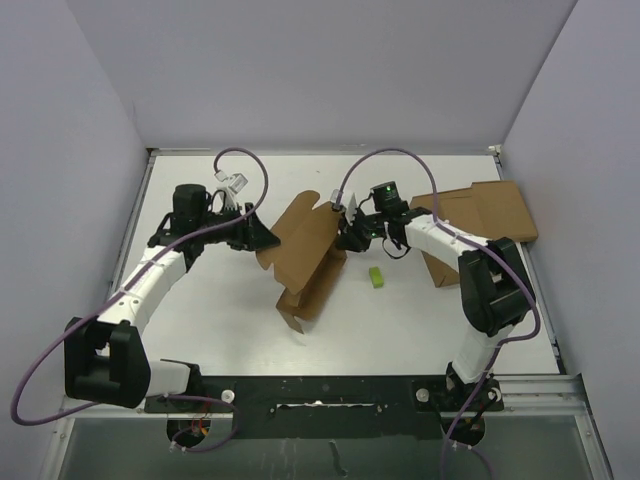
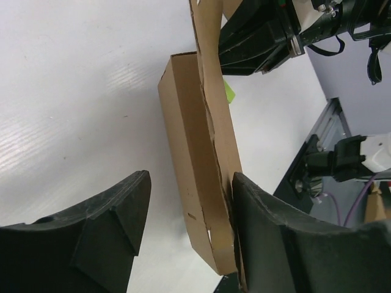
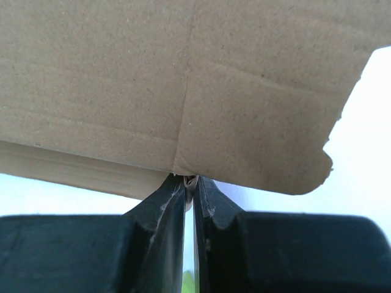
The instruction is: Fold the paper box
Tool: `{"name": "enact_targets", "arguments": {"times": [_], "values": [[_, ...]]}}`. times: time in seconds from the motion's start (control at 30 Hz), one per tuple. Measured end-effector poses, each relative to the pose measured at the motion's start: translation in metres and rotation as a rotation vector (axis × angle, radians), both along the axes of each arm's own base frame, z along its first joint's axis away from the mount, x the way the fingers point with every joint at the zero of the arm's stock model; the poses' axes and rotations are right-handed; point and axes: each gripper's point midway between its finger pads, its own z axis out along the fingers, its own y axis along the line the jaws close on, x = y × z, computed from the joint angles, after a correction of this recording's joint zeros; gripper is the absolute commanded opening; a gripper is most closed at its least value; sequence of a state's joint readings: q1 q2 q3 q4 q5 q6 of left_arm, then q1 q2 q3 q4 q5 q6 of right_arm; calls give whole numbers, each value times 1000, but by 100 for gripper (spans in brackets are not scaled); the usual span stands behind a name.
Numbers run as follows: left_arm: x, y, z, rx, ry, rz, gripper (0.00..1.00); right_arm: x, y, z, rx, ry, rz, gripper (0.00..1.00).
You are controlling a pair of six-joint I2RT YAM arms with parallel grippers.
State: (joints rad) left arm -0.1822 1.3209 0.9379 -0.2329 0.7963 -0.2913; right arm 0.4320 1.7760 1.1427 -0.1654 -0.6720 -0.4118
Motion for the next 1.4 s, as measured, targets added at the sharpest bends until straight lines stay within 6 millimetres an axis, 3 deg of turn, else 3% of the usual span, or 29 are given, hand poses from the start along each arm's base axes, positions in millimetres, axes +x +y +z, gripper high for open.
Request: {"name": "enact_targets", "arguments": {"times": [0.27, 0.4, 0.53, 0.63, 0.73, 0.8, 0.87, 1.1, 1.4], "values": [[-8, -5, 11, -105, 71, 1, 69, -12, -13, 26, -122, 70, 48, 0], [-14, -2, 19, -137, 87, 27, 78, -32, -26, 26, -212, 141, 74, 0], [-28, 8, 46, -164, 9, 88, 96, -57, -42, 21, -310, 215, 94, 0], [-43, 19, 77, -183, -104, 161, 98, -75, -52, 19, -396, 246, 105, 0], [-62, 26, 92, -223, -155, 221, 97, -88, -56, 18, -466, 255, 121, 0], [-70, 27, 86, -249, -129, 248, 95, -94, -56, 15, -501, 253, 130, 0], [-70, 30, 61, -257, -21, 308, 94, -102, -59, 9, -550, 254, 141, 1], [-66, 32, 11, -183, 192, 361, 91, -101, -64, 3, -596, 253, 135, 3], [-75, -8, -34, -96, 342, 225, 84, -101, -67, -10, -630, 281, 137, 3]]}}
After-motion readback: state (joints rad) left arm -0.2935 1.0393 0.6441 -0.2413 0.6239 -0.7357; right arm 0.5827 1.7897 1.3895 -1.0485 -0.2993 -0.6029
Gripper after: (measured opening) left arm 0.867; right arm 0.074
